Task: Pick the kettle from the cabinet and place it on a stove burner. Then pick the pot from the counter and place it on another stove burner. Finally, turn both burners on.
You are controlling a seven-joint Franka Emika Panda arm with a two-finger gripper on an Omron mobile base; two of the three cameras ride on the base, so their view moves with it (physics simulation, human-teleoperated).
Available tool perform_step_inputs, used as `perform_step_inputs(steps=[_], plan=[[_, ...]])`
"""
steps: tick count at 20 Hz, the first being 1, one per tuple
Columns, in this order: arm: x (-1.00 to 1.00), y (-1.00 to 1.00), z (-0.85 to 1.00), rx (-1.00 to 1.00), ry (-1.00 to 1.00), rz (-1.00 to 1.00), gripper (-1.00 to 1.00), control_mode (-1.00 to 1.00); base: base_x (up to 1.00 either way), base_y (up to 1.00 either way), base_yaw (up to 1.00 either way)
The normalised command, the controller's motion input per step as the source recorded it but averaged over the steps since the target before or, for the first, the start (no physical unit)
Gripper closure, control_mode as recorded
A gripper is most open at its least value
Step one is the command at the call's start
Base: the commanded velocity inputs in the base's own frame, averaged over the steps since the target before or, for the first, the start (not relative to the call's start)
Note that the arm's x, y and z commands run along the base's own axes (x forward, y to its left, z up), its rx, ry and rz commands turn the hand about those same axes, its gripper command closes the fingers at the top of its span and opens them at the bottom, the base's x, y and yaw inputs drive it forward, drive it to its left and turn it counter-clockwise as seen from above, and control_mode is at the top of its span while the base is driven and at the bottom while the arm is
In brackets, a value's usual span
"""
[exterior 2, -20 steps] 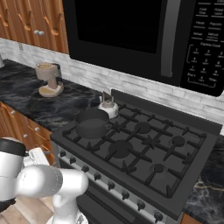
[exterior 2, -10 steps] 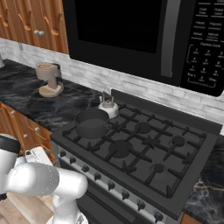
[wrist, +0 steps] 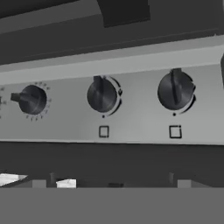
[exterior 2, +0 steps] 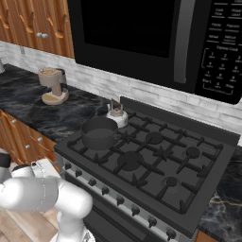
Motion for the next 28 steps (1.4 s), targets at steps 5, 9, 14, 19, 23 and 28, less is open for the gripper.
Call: perform_step_inputs(steps=[5,9,14,19,23,28], plan=[[0.20,0.15,-0.26,-0.06,0.03,0.00,-1.00,-1.00,0.00,0.00,0.00],[0.17,0.13,-0.21,-0.05,0.02,0.00,-1.00,-1.00,0.00,0.00,0.00],[0.09,0.03,-0.08,-0.02,0.00,0.00,-1.00,-1.00,0.00,0.00,0.00],[0.04,0.00,0.00,0.00,0.00,0.00,-1.00,-1.00,0.00,0.00,0.00],[0.02,-0.13,0.00,0.00,0.00,0.00,-1.00,-1.00,0.00,0.00,0.00],[0.00,-0.23,0.00,0.00,0.00,0.00,-1.00,-1.00,0.00,0.00,0.00]])
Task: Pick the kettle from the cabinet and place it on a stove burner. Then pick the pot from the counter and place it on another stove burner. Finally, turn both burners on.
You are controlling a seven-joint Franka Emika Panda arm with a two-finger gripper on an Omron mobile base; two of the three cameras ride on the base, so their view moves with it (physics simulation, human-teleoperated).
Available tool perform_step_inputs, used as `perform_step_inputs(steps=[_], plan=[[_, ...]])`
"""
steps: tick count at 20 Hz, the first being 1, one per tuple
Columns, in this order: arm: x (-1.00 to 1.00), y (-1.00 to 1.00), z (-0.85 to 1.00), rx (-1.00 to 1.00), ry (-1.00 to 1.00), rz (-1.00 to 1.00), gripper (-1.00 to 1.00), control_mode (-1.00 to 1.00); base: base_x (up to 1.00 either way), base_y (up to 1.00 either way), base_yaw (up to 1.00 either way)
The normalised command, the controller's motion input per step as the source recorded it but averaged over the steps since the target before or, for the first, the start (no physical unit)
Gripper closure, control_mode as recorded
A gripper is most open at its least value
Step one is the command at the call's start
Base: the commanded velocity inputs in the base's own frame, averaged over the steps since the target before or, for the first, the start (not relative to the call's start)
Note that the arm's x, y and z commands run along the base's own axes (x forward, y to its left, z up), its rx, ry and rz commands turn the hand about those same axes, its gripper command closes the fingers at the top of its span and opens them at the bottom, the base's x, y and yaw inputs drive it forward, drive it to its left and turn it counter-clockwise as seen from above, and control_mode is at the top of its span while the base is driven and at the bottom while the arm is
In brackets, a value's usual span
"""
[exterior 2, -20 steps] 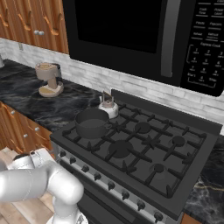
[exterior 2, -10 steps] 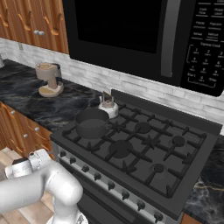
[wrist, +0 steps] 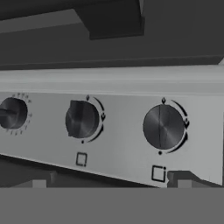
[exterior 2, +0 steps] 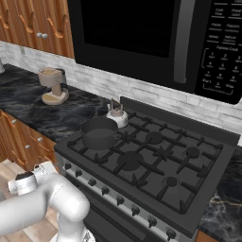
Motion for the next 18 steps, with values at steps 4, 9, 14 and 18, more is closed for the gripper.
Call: perform_step_inputs(steps=[4,9,14,18], plan=[[0.10,-0.03,0.01,0.00,0.00,0.00,-1.00,-1.00,0.00,0.00,0.00],[0.21,0.00,0.00,0.00,0.00,0.00,-1.00,-1.00,0.00,0.00,0.00],[0.15,0.00,-0.06,-0.02,0.00,0.00,-1.00,-1.00,0.00,0.00,0.00],[0.15,0.01,-0.11,-0.02,0.00,0.00,-1.00,-1.00,0.00,0.00,0.00]])
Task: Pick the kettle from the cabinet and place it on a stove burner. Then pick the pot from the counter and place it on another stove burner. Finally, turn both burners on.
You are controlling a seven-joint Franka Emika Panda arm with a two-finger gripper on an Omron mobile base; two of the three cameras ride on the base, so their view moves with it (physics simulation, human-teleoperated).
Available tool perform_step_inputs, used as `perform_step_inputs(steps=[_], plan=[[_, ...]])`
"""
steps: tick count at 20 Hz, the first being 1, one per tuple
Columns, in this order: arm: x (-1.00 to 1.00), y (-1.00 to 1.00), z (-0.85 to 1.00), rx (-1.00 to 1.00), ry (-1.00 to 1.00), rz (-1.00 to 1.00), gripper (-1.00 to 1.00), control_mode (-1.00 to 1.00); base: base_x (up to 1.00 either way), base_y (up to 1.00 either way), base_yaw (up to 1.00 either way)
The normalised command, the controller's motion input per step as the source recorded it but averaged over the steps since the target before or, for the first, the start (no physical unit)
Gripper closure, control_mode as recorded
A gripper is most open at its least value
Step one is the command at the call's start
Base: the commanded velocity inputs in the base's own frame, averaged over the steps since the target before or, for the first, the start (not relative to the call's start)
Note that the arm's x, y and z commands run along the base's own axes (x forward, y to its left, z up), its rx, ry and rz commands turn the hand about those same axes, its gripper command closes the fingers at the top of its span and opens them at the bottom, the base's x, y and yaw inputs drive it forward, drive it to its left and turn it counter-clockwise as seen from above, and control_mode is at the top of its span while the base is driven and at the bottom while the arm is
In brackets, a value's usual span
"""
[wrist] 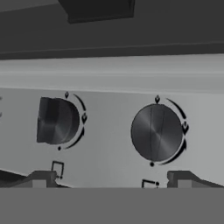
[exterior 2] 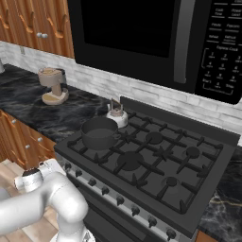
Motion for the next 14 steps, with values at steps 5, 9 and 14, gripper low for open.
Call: perform_step_inputs(steps=[5,9,14], plan=[[0.20,0.09,-0.16,-0.03,0.00,0.00,-1.00,-1.00,0.00,0.00,0.00],[0.17,0.20,-0.23,-0.06,0.00,0.00,-1.00,-1.00,0.00,0.00,0.00],[0.07,0.03,-0.18,-0.04,0.00,0.00,-1.00,-1.00,0.00,0.00,0.00]])
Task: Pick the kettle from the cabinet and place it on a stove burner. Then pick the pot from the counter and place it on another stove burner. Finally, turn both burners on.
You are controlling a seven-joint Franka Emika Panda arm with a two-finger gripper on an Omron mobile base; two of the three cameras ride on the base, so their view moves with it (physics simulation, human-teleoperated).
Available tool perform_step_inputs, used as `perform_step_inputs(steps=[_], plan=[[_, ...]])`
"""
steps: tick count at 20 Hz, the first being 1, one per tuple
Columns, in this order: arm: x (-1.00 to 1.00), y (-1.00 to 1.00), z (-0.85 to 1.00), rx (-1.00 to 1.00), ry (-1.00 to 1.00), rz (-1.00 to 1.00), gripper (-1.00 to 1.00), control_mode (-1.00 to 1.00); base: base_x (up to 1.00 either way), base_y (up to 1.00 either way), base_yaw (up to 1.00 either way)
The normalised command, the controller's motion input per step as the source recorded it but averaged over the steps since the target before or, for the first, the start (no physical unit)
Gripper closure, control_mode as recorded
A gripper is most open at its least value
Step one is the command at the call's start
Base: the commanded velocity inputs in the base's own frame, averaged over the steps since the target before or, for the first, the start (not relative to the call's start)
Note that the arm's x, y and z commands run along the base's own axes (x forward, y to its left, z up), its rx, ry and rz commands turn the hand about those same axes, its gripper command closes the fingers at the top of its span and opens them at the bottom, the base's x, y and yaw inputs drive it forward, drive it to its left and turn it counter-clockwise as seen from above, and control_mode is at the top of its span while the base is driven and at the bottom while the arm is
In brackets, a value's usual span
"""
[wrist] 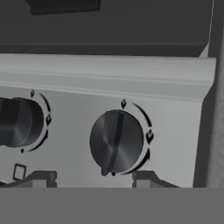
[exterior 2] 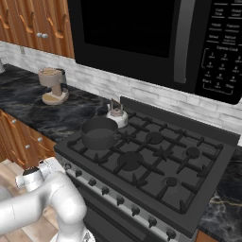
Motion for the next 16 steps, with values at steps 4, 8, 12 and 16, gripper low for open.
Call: perform_step_inputs(steps=[4,8,12,16], plan=[[0.00,-0.05,-0.24,-0.02,0.00,0.00,-1.00,-1.00,0.00,0.00,0.00],[0.00,-0.05,-0.25,-0.02,0.00,0.00,-1.00,-1.00,0.00,0.00,0.00],[-0.04,-0.25,-0.31,0.00,0.00,0.00,-1.00,-1.00,0.00,0.00,0.00],[-0.01,-0.11,-0.32,0.00,0.03,0.00,-1.00,-1.00,0.00,0.00,0.00]])
